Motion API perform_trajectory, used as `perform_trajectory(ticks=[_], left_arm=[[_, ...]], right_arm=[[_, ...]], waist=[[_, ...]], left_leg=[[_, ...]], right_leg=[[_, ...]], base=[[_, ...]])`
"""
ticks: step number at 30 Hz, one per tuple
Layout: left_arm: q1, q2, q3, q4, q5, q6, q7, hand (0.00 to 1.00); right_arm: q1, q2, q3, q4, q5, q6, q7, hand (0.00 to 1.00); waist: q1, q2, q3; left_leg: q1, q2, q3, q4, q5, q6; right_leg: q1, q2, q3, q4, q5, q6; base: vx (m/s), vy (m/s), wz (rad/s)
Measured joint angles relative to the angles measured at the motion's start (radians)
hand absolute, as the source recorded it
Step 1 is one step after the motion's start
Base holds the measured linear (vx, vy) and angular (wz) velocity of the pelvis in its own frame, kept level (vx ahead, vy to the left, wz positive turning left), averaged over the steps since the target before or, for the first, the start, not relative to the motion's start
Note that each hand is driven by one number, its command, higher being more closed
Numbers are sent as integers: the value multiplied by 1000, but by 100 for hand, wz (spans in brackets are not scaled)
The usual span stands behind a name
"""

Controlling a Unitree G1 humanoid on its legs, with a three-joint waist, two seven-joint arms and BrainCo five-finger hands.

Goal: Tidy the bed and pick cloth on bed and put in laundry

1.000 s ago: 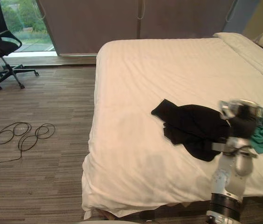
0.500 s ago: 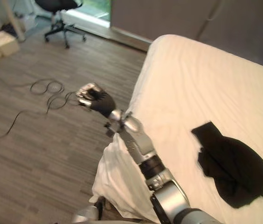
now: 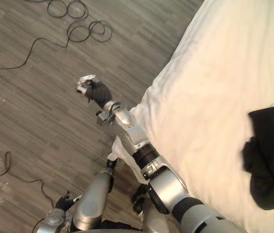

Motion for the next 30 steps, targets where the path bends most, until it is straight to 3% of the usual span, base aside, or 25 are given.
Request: perform_trajectory(ticks=[4, 12, 16, 20, 22, 24, 26, 30], left_arm=[[-51, -9, -30, 10, -18, 9, 0, 0], [-196, -63, -110, 160, -100, 70, 0, 0], [-197, -69, -82, 159, -134, 70, -16, 0], [-211, -119, 92, 107, -226, 69, -54, 0], [-246, -140, 122, 36, -278, 64, -89, 0], [-294, -192, 124, -9, -314, 54, -122, 0], [-348, -254, 119, -13, -363, 46, -174, 0], [-379, -266, 112, 1, -408, 39, -209, 0]], right_arm=[[-5, -16, -89, 51, 31, -48, -18, 100], [-62, -90, -171, 58, 38, -60, -44, 100], [-57, -88, -133, 25, 37, 6, -42, 100], [28, -86, 21, -20, -23, 102, -12, 100], [97, -87, 77, 12, -52, 154, 3, 100], [172, -94, 104, 63, -63, 189, 8, 100], [244, -112, 137, 112, -87, 225, 8, 100], [261, -150, 163, 127, -99, 231, 26, 100]], waist=[[-21, 35, 20], [-24, 178, 52], [-17, 183, 48], [-17, 193, 42], [-22, 197, 40], [-42, 196, 40], [-81, 196, 40], [-128, 197, 39]], left_leg=[[-49, -3, 22, -29, 46, -2], [-127, 24, 66, -198, 189, -17], [-164, 27, 93, -217, 202, -27], [-208, 4, 134, -216, 200, -26], [-220, -11, 142, -217, 200, -27], [-221, -26, 145, -219, 200, -27], [-222, -38, 155, -223, 200, -27], [-227, -34, 174, -224, 200, -32]], right_leg=[[-67, -6, 14, 0, -33, 1], [-278, 5, 81, 45, -29, 40], [-364, -4, 110, 108, -46, 51], [-481, -46, 152, 221, -90, 66], [-522, -68, 168, 273, -114, 68], [-543, -88, 177, 315, -134, 66], [-566, -103, 191, 342, -151, 67], [-593, -98, 214, 353, -156, 61]], base=[[-133, -43, -10], [-109, -24, -22], [-16, -12, -10], [3, 10, -8], [22, 1, 7], [26, 2, 14], [15, 0, 3], [22, -37, -17]])
